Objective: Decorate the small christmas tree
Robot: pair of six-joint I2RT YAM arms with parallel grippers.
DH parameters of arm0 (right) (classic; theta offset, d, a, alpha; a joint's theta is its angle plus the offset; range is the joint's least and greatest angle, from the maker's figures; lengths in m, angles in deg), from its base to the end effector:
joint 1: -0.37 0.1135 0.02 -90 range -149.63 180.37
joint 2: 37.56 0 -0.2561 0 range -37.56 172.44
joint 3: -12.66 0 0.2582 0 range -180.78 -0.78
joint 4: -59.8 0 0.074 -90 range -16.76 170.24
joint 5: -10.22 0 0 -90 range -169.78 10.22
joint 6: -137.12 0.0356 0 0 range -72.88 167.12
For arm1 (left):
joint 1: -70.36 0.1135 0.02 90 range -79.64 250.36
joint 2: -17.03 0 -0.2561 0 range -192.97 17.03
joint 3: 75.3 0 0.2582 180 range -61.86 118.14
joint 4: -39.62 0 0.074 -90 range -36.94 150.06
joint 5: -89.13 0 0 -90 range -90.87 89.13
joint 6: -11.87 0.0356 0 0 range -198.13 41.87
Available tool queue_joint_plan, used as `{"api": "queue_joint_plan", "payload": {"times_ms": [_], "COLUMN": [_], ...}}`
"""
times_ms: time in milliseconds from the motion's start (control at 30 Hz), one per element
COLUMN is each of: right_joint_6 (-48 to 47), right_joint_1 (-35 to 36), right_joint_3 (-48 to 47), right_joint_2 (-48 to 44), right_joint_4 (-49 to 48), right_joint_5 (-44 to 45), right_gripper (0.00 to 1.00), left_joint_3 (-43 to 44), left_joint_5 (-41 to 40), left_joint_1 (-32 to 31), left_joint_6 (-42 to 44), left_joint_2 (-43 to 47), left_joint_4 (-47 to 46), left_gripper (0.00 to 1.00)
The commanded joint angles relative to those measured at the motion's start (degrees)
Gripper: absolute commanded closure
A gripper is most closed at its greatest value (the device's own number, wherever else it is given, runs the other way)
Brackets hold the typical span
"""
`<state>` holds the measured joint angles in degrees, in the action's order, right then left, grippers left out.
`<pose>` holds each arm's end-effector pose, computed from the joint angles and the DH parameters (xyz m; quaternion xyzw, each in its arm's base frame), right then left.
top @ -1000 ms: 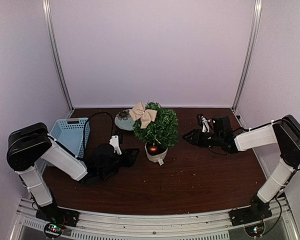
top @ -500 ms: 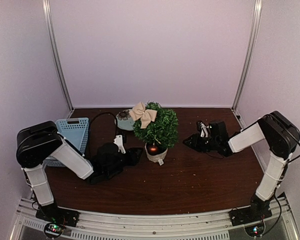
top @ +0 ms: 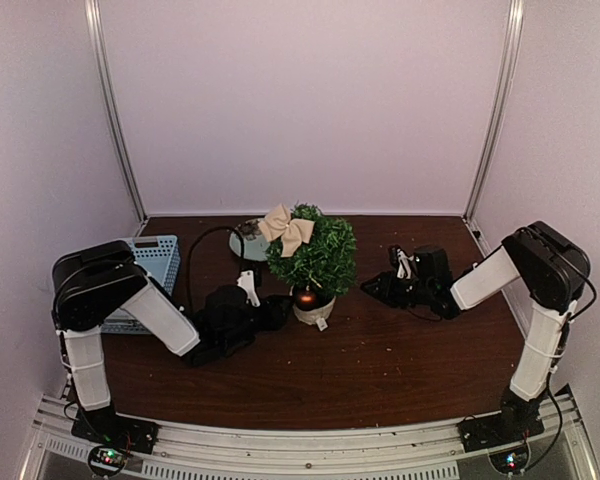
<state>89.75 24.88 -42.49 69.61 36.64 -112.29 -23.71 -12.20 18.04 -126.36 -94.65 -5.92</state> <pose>0.3065 0.1608 0.1045 -0.0104 0.8387 0.4708 0.2736 0.2187 -0.2718 0.1003 -0.0323 0.7887 -0.4184 0.4492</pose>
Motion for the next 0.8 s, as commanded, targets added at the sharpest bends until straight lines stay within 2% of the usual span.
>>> {"api": "queue_joint_plan", "payload": {"times_ms": [0,167,400,767], "right_joint_6": [-1.53,-1.6,-5.15,-8.31], "right_joint_1": [-0.57,-2.84,-5.74,-7.02], "right_joint_3": [0.94,2.54,1.59,-4.5], "right_joint_2": [-2.56,-4.87,-7.79,-5.64], "right_joint_4": [0.55,0.6,5.74,9.03], "right_joint_5": [1.59,2.21,2.54,-0.16], "right_gripper": [0.74,0.75,0.75,0.73], "left_joint_3": [2.09,2.9,4.01,4.68], "left_joint_5": [1.73,2.77,5.18,7.27], "left_joint_1": [0.84,1.63,3.14,4.31], "left_joint_6": [-0.68,-1.12,-1.94,-2.59], "left_joint_2": [-1.98,-3.54,-5.37,-6.81], "left_joint_4": [-3.59,-4.15,-4.57,-5.93], "left_gripper": [0.65,0.69,0.74,0.73]}}
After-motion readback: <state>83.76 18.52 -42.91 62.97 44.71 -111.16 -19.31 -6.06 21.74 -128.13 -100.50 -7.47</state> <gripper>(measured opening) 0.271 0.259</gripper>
